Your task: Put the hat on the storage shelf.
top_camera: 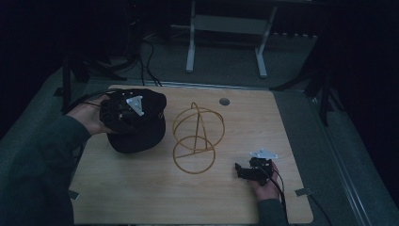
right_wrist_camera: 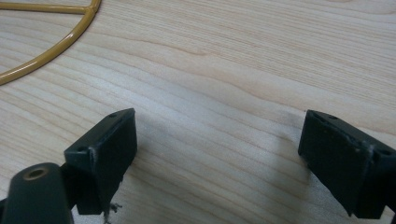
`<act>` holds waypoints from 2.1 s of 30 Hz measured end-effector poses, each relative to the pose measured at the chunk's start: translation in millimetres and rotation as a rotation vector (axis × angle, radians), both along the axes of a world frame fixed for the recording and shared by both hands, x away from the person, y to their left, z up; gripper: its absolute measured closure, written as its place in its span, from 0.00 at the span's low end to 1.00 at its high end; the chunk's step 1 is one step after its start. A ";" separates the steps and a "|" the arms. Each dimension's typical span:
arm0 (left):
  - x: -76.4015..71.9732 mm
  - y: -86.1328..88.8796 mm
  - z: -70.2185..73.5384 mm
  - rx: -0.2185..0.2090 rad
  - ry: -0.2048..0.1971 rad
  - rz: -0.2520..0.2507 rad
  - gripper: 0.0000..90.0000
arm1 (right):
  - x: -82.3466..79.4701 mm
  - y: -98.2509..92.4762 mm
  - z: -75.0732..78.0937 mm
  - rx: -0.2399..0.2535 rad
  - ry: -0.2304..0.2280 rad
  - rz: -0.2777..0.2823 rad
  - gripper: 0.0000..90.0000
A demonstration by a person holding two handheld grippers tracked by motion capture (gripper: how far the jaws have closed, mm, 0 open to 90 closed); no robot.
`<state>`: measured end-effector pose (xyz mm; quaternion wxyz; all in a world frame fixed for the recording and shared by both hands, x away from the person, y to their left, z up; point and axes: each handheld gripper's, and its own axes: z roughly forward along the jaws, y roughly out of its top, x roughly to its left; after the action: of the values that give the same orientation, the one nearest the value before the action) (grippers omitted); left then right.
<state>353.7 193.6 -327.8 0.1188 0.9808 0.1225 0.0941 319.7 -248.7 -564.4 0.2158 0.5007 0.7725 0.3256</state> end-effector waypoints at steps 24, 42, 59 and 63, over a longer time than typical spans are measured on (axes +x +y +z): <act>-0.3 -9.3 20.0 -0.024 -0.023 -0.037 0.83 | 0.0 0.0 0.0 0.001 0.000 -0.001 0.13; -3.7 -14.6 31.0 -0.046 -0.034 -0.073 0.83 | 0.0 0.0 0.0 0.000 0.000 0.000 0.13; -7.8 -25.1 47.5 -0.061 -0.052 -0.115 0.83 | 0.0 0.0 -0.1 -0.001 0.000 0.000 0.13; -9.5 -31.6 50.5 -0.051 -0.060 -0.137 0.83 | 0.0 -0.1 -0.1 -0.001 -0.001 0.001 0.13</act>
<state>344.2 162.1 -277.3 0.1534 0.9803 0.0539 0.1119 319.8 -248.7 -564.5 0.2164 0.5000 0.7728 0.3256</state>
